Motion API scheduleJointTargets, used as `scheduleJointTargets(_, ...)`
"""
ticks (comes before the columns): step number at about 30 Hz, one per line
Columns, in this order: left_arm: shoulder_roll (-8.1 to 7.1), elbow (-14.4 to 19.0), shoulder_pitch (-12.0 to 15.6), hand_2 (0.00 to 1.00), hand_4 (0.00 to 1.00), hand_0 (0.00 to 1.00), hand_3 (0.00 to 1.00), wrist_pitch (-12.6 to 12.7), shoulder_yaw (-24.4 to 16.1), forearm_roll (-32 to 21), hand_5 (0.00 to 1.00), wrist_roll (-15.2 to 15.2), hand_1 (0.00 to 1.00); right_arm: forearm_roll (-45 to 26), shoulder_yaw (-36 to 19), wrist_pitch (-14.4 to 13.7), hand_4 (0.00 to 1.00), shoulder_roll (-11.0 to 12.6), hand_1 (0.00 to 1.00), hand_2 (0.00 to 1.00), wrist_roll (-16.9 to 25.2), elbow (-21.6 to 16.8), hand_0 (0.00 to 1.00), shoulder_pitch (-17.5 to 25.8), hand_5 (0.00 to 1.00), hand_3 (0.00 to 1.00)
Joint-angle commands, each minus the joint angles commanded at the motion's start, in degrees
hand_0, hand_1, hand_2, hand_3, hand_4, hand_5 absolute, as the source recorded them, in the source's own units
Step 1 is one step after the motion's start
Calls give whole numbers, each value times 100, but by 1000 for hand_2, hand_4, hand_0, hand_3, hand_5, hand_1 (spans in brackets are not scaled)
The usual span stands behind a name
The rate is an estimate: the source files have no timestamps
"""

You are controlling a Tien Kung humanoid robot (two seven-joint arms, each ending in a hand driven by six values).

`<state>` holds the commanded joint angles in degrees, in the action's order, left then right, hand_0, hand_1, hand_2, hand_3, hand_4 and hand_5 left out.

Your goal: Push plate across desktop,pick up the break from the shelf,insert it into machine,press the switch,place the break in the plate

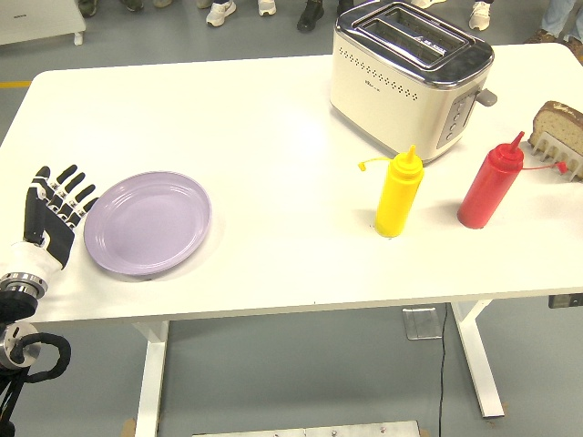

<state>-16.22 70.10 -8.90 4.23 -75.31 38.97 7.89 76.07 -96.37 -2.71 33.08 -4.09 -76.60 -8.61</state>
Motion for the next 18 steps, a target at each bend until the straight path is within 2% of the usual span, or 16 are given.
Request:
scheduleJointTargets(3,10,-29,-30,903,614,806,856,-5,41,-7,998,0,855,219,48,112,748,20,834,852,-40,-56,892,-6,327,846)
scheduleJointTargets(5,41,-97,-102,903,614,806,856,-17,131,-23,998,2,855,686,153,329,748,55,834,852,-124,-172,892,-19,327,846)
scheduleJointTargets(8,75,-172,-186,905,619,809,858,-31,244,-40,998,4,857,1088,273,491,773,92,837,856,-202,-256,895,-49,347,854)
scheduleJointTargets(12,121,-252,-271,907,621,813,859,-47,370,-69,998,11,860,1490,408,583,777,124,841,860,-266,-299,897,-88,343,859)
scheduleJointTargets(18,222,-363,-386,908,621,812,860,-74,564,-132,998,28,860,1679,625,651,779,144,841,863,-347,-265,896,-164,341,865)
